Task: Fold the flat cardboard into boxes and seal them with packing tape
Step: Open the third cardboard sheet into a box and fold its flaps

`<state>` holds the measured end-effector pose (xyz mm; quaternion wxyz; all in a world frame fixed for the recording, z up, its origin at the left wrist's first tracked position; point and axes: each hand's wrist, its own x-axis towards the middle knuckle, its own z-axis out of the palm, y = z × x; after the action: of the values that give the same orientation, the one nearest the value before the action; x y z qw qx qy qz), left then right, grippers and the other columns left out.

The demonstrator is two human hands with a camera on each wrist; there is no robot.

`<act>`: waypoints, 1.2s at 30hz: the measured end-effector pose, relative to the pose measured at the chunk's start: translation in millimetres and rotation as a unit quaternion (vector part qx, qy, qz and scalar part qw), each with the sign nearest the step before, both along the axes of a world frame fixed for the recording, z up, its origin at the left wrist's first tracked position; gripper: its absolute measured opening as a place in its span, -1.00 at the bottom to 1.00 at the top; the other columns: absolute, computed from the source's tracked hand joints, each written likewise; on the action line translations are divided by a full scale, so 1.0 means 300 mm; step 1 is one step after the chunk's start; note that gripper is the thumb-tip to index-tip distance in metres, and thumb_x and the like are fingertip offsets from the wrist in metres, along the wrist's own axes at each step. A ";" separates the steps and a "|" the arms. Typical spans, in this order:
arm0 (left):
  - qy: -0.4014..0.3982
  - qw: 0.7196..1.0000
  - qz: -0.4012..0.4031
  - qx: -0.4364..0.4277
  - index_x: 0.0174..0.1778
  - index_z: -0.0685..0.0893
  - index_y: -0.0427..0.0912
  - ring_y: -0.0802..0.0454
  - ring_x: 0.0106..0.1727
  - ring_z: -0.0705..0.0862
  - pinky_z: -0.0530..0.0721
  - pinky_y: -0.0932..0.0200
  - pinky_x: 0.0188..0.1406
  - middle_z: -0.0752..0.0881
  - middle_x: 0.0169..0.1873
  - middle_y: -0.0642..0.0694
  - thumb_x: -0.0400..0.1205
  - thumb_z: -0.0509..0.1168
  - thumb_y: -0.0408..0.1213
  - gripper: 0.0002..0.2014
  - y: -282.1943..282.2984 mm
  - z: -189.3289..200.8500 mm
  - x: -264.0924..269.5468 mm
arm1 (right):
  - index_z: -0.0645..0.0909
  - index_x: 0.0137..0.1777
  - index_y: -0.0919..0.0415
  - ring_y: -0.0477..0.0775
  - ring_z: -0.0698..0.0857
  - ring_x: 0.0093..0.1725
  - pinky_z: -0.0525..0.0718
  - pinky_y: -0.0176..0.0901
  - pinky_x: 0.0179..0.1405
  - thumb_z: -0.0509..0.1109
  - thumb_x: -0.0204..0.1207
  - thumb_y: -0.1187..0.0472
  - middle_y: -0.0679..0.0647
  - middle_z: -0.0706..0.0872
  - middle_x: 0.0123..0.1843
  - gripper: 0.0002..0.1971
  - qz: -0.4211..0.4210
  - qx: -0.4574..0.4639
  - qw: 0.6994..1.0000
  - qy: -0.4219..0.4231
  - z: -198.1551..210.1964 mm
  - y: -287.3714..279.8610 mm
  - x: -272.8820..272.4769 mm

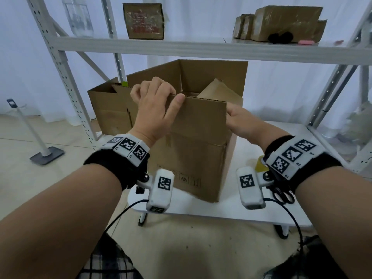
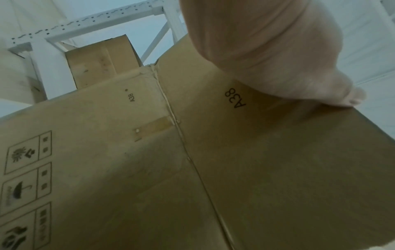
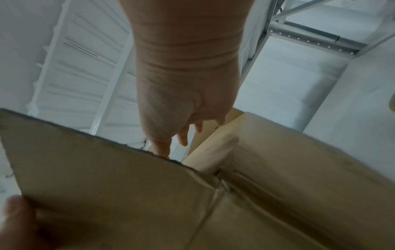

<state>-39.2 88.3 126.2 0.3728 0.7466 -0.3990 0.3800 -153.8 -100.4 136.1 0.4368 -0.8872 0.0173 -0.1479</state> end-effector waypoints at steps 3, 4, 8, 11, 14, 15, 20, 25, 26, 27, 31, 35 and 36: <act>-0.011 1.000 0.009 0.015 -0.20 0.44 -0.10 0.01 -0.04 0.34 0.16 0.04 0.12 0.37 -0.15 0.00 0.69 -0.10 0.05 -0.64 0.024 0.000 0.015 | 0.41 0.57 -0.12 0.02 0.18 0.68 0.13 0.13 0.66 0.16 0.74 -0.02 0.01 0.38 0.63 -0.59 0.028 -0.104 0.994 -0.002 0.026 0.028 0.049; -0.014 1.000 0.005 0.019 -0.20 0.45 -0.13 0.01 -0.05 0.33 0.16 0.04 0.11 0.37 -0.15 -0.01 0.69 -0.11 0.04 -0.62 0.030 0.001 0.018 | 0.35 0.60 -0.12 0.11 0.09 0.71 0.03 0.24 0.67 0.18 0.73 -0.03 0.08 0.27 0.69 -0.56 0.020 -0.125 0.992 0.019 0.036 0.045 0.074; -0.016 1.000 -0.012 0.023 -0.18 0.50 -0.16 -0.01 -0.06 0.36 0.16 0.09 0.09 0.40 -0.17 0.00 0.72 -0.14 0.00 -0.59 0.032 0.006 0.026 | 0.47 0.40 -0.25 0.15 0.17 0.66 -0.11 0.47 0.61 0.20 0.62 -0.12 -0.05 0.41 0.58 -0.64 0.029 -0.196 0.976 0.088 0.067 0.103 0.133; -0.021 0.999 -0.009 0.035 -0.14 0.54 -0.19 -0.11 -0.06 0.44 0.18 0.15 0.08 0.45 -0.16 -0.04 0.74 -0.14 0.00 -0.55 0.048 0.008 0.044 | 0.34 -0.13 -0.18 -0.27 0.43 0.04 0.24 0.03 0.57 0.14 0.72 0.36 -0.30 0.42 -0.04 -0.65 0.005 -0.127 0.990 0.069 0.055 0.100 0.145; -0.013 0.999 -0.003 0.036 -0.10 0.57 -0.23 -0.15 -0.03 0.49 0.23 0.16 0.09 0.53 -0.14 -0.12 0.73 -0.10 0.00 -0.55 0.051 0.011 0.054 | 0.41 -0.28 -0.04 -0.22 0.44 -0.22 0.45 -0.04 0.18 0.21 0.64 0.38 -0.19 0.49 -0.24 -0.66 -0.032 -0.104 0.994 0.006 0.061 0.118 0.143; -0.006 0.999 -0.002 0.037 -0.09 0.58 -0.24 -0.14 -0.02 0.49 0.26 0.13 0.13 0.54 -0.13 -0.14 0.73 -0.10 0.02 -0.54 0.046 0.014 0.051 | 0.52 -0.27 0.07 -0.14 0.49 -0.22 0.52 0.08 0.13 0.24 0.60 0.35 -0.10 0.57 -0.25 -0.76 -0.034 -0.106 0.994 -0.010 0.068 0.116 0.144; 0.011 0.999 0.020 0.024 -0.07 0.56 -0.28 -0.11 0.00 0.47 0.35 -0.11 0.33 0.53 -0.13 -0.13 0.71 -0.10 0.08 -0.49 0.010 0.020 0.036 | 0.55 -0.27 0.34 0.06 0.53 -0.25 0.48 -0.12 -0.20 0.25 0.63 -0.03 0.18 0.60 -0.28 -0.58 -0.051 -0.079 0.981 -0.168 0.104 0.074 0.050; 0.042 0.996 0.060 0.057 0.07 0.53 -0.23 -0.15 0.20 0.44 0.26 -0.13 0.46 0.49 0.04 -0.14 0.68 -0.16 0.14 -0.46 -0.027 0.028 0.047 | 0.52 -0.31 0.54 0.36 0.59 -0.21 0.49 0.03 -0.22 0.17 0.57 -0.15 0.45 0.57 -0.34 -0.36 -0.097 -0.038 0.952 -0.289 0.105 0.008 -0.029; 0.049 0.994 0.066 0.074 0.14 0.53 -0.21 -0.17 0.30 0.42 0.23 -0.11 0.48 0.51 0.14 -0.18 0.67 -0.17 0.15 -0.45 -0.041 0.027 0.048 | 0.48 -0.39 0.40 0.23 0.62 -0.23 0.48 0.01 -0.21 0.21 0.55 -0.15 0.33 0.57 -0.39 -0.43 -0.099 -0.036 0.951 -0.290 0.096 0.004 -0.044; 0.053 0.992 0.068 0.088 0.21 0.52 -0.19 -0.18 0.40 0.37 0.19 -0.09 0.52 0.50 0.24 -0.20 0.67 -0.16 0.17 -0.44 -0.060 0.022 0.046 | 0.43 -0.42 0.23 0.07 0.65 -0.19 0.49 -0.04 -0.15 0.26 0.51 -0.16 0.19 0.59 -0.38 -0.53 -0.105 -0.041 0.952 -0.285 0.082 -0.004 -0.058; 0.070 0.989 0.065 0.111 0.36 0.46 -0.17 -0.22 0.66 0.08 -0.04 -0.09 0.66 0.35 0.50 -0.24 0.74 -0.05 0.08 -0.54 -0.116 0.011 0.020 | 0.37 -0.26 0.13 -0.08 0.55 0.18 0.44 -0.44 0.12 0.42 0.32 -0.21 -0.07 0.52 -0.19 -0.57 -0.126 -0.088 0.948 -0.279 0.035 -0.029 -0.094; 0.059 0.990 0.057 0.112 0.27 0.46 -0.21 -0.23 0.56 0.23 -0.01 -0.12 0.64 0.43 0.38 -0.24 0.73 -0.08 0.12 -0.51 -0.120 0.017 0.005 | 0.37 -0.19 0.20 -0.10 0.52 0.20 0.44 -0.24 0.15 0.38 0.30 -0.10 0.05 0.57 -0.03 -0.61 -0.139 -0.099 0.939 -0.297 0.017 -0.025 -0.087; 0.048 0.991 0.065 0.106 0.19 0.48 -0.22 -0.22 0.44 0.33 0.04 -0.13 0.61 0.47 0.26 -0.23 0.70 -0.13 0.16 -0.47 -0.115 0.021 -0.002 | 0.37 -0.19 0.21 -0.19 0.53 0.16 0.47 -0.17 0.21 0.36 0.31 -0.07 0.20 0.61 0.00 -0.64 -0.134 -0.091 0.940 -0.302 0.012 -0.017 -0.085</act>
<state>-39.8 53.8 132.5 0.2849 0.8236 -0.3693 0.3228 -179.2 -105.4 139.8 0.3147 -0.8266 -0.0103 -0.4665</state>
